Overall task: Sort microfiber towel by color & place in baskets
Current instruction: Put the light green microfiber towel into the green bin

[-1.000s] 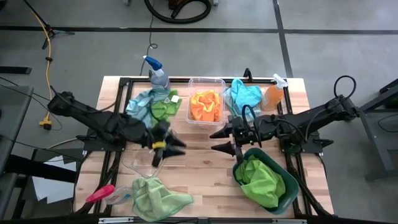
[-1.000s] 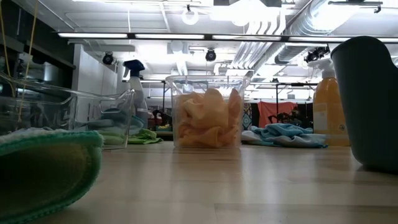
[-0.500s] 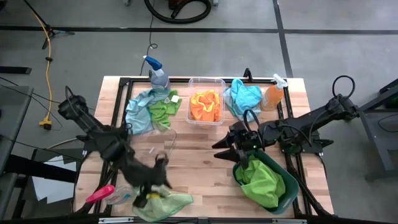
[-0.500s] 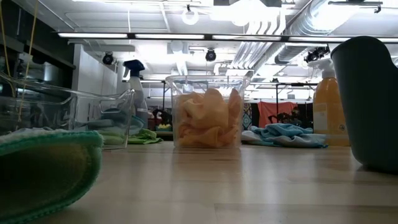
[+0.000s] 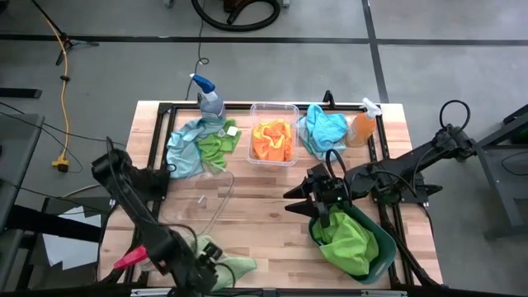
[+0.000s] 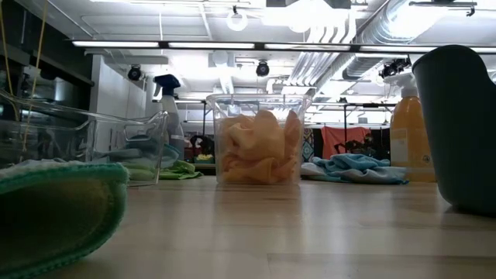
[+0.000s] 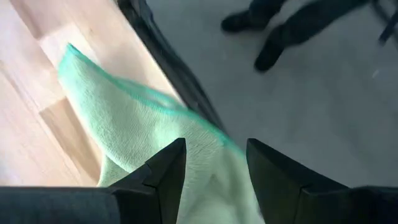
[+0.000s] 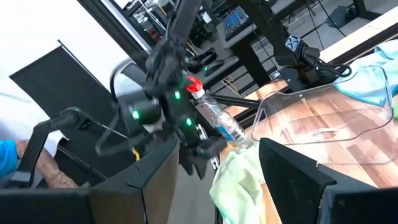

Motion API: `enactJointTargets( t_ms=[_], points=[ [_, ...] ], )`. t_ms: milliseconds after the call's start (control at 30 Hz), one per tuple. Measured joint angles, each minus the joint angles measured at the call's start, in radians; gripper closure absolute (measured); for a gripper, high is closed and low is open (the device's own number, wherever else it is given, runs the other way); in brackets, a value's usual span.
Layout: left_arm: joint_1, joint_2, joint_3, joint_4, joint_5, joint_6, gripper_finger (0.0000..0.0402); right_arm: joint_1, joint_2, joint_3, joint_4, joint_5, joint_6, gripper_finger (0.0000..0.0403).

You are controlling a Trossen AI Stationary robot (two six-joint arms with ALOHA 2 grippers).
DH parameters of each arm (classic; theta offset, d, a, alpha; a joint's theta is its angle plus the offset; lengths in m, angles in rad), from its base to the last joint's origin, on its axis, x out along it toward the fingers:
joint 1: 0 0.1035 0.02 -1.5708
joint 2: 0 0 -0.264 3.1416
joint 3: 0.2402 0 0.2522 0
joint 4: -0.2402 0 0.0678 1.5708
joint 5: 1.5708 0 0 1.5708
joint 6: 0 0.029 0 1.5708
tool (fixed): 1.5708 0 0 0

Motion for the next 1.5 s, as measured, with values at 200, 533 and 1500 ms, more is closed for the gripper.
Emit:
enactJointTargets(
  t_ms=[200,533,1500],
  points=[
    [0.000,0.116,0.000,-0.057,0.001,0.036,0.0243,0.000,0.000,0.000,-0.028,0.000,-0.014,0.0183],
    [0.018,0.264,-0.001,-0.108,0.006,-0.017,0.0243,0.000,0.000,0.000,-0.087,-0.001,-0.005,0.0183],
    [0.241,-0.380,0.128,-0.109,-0.479,-0.036,0.0401,0.000,-0.002,0.000,-0.103,-0.006,-0.096,0.0183]
  ],
)
